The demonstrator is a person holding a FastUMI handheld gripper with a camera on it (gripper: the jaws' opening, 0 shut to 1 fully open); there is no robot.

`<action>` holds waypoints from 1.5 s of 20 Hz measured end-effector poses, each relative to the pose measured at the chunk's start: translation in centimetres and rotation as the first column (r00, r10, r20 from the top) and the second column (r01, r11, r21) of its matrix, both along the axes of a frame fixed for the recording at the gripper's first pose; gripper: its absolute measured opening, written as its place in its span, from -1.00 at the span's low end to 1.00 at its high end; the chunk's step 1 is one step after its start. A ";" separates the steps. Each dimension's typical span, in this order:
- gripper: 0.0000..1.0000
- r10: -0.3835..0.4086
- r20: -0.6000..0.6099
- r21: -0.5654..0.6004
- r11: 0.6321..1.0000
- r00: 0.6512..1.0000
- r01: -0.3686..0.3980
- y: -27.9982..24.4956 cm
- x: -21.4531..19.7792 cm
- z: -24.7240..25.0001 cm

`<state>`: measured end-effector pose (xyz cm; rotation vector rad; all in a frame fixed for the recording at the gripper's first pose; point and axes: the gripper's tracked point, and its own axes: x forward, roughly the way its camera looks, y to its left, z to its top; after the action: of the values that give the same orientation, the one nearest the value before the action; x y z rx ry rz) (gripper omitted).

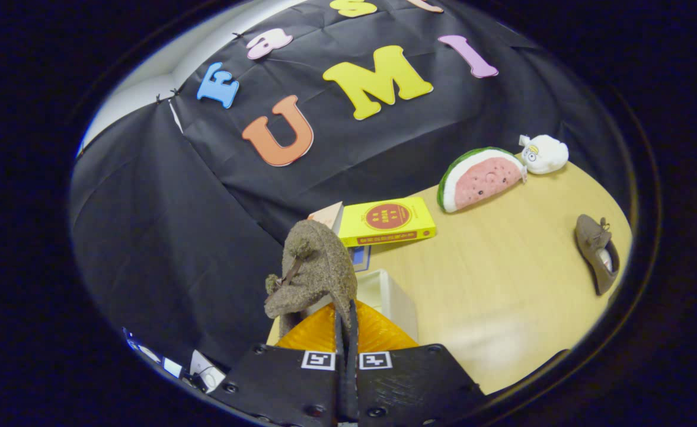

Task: Open the storage box then place both shoes into the box .Put the left shoe in first, then the right shoe, with the right side of both shoes facing outward in a uniform manner.

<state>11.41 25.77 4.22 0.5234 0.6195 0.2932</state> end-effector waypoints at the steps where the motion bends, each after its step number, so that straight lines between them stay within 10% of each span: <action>1: -0.99 -0.001 0.001 -0.001 1.000 1.000 0.001 1.1 0.1 -0.2; 16: -0.99 -0.215 -0.063 0.080 0.972 0.975 0.219 8.3 -1.1 -9.2; 30: -0.64 -0.101 -0.124 0.075 0.991 0.987 0.111 12.2 -1.0 -12.2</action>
<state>10.44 37.93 -7.96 0.6541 0.6958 0.1875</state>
